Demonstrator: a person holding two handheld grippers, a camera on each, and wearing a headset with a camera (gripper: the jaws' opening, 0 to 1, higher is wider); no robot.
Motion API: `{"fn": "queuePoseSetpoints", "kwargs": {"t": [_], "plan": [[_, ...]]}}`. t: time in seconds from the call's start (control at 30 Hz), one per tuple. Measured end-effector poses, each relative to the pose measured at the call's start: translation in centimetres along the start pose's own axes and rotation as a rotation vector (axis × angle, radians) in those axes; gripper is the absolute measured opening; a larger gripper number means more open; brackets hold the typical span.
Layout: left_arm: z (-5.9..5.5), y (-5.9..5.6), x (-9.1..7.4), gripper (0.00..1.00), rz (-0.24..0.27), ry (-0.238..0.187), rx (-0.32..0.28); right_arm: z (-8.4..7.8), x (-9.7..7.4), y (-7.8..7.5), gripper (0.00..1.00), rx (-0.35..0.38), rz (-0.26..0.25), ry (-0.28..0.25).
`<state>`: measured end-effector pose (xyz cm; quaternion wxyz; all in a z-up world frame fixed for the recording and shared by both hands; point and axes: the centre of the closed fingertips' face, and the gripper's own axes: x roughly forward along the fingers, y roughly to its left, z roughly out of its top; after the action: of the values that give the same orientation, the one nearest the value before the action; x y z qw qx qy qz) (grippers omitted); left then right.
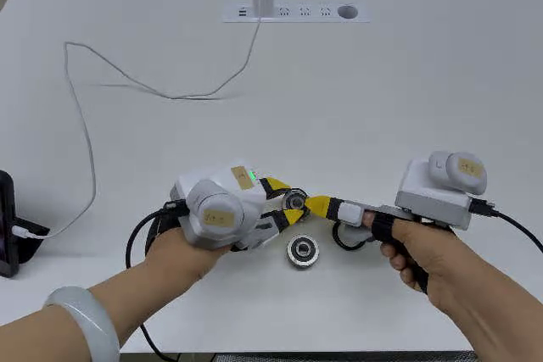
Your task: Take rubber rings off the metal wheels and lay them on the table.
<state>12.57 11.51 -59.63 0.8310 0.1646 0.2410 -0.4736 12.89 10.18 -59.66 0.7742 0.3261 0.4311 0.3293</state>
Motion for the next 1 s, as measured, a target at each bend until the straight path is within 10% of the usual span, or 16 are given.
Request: {"fn": "queuePoseSetpoints", "kwargs": {"t": [1.0], "plan": [[-0.7, -0.1, -0.8, 0.53, 0.038, -0.015, -0.038, -0.5, -1.0, 3.4, 0.02, 0.0, 0.055, -0.019]]}}
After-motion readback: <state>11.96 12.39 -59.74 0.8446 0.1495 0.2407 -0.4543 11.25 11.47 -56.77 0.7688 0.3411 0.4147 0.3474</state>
